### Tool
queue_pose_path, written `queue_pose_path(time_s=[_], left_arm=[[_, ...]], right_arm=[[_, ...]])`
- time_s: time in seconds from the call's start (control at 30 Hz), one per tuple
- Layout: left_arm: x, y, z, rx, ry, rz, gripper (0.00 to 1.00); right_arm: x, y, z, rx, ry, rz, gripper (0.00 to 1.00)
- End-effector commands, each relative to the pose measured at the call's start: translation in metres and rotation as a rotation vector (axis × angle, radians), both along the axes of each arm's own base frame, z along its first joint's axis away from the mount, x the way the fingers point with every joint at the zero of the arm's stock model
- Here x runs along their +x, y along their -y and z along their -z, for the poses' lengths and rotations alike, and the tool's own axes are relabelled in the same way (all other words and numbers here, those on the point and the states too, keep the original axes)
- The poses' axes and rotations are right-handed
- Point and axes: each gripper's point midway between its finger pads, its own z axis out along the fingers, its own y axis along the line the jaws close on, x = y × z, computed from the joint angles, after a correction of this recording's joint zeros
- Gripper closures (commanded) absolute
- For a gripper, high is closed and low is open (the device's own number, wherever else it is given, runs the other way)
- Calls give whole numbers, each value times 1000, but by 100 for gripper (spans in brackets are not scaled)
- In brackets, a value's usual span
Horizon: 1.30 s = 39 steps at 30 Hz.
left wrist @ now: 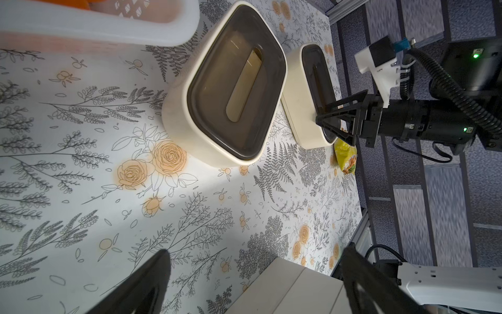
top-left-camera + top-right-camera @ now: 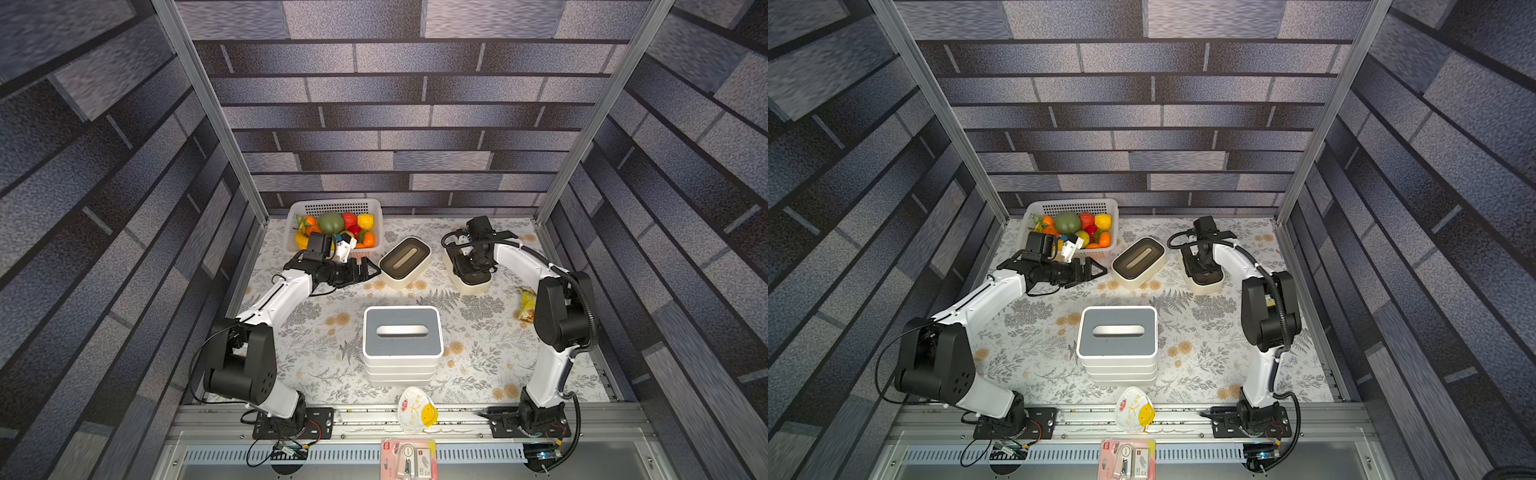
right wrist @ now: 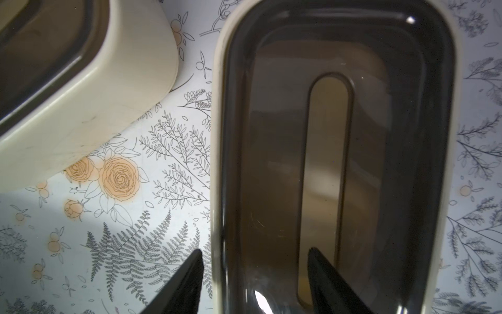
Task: Stack the tissue boxes
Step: Pick up the tissue box from the center of the board.
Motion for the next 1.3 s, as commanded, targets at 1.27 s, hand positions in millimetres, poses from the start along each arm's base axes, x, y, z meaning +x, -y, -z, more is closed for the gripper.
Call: queue_pose_path(time_s=[1.27], left_arm=[[0, 7, 5, 9, -18, 33, 0]], right_arm=[[-3, 0, -30, 38, 63, 14, 52]])
